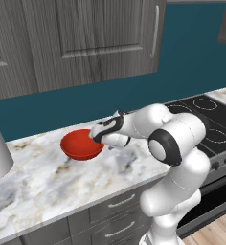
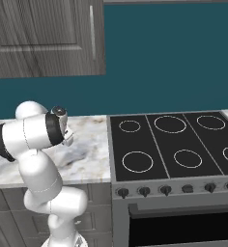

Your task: Pick the cup and bowl from the counter and place them on the counter next to the sink.

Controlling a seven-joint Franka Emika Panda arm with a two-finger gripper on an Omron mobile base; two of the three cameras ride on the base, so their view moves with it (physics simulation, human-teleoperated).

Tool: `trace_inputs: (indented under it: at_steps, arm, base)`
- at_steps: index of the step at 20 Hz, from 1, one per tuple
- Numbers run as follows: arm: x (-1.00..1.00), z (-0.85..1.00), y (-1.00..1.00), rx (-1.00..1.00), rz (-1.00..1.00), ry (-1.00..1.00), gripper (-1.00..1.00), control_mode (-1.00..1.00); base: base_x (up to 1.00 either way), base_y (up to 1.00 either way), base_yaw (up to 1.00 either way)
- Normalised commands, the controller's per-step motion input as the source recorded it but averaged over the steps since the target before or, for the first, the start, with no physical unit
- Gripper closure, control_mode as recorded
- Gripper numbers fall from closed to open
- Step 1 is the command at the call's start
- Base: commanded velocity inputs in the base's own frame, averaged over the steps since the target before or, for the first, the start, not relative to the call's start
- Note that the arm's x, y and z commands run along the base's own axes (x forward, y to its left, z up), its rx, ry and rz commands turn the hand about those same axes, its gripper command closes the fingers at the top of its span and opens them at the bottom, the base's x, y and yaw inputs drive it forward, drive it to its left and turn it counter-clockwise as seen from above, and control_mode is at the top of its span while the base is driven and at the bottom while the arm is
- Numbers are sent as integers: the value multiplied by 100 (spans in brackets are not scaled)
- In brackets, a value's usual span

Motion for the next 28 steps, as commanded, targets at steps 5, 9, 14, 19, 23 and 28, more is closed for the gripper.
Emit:
trace_inputs:
  at_steps: [5, 9, 14, 19, 23, 28]
  arm:
    - [5, -24, 3, 0, 0, 0, -100, -100]
    - [6, -24, 0, 0, 0, 0, -100, -100]
    - [0, -2, 3, 0, 0, 0, -100, -100]
    - [0, 0, 0, 0, 0, 0, -100, -100]
    - [0, 0, 0, 0, 0, 0, 100, -100]
    - [0, 0, 0, 0, 0, 0, 100, -100]
  base:
    - [0, 0, 0]
    - [0, 0, 0]
    - [0, 0, 0]
    - [0, 0, 0]
    - [0, 0, 0]
    - [0, 0, 0]
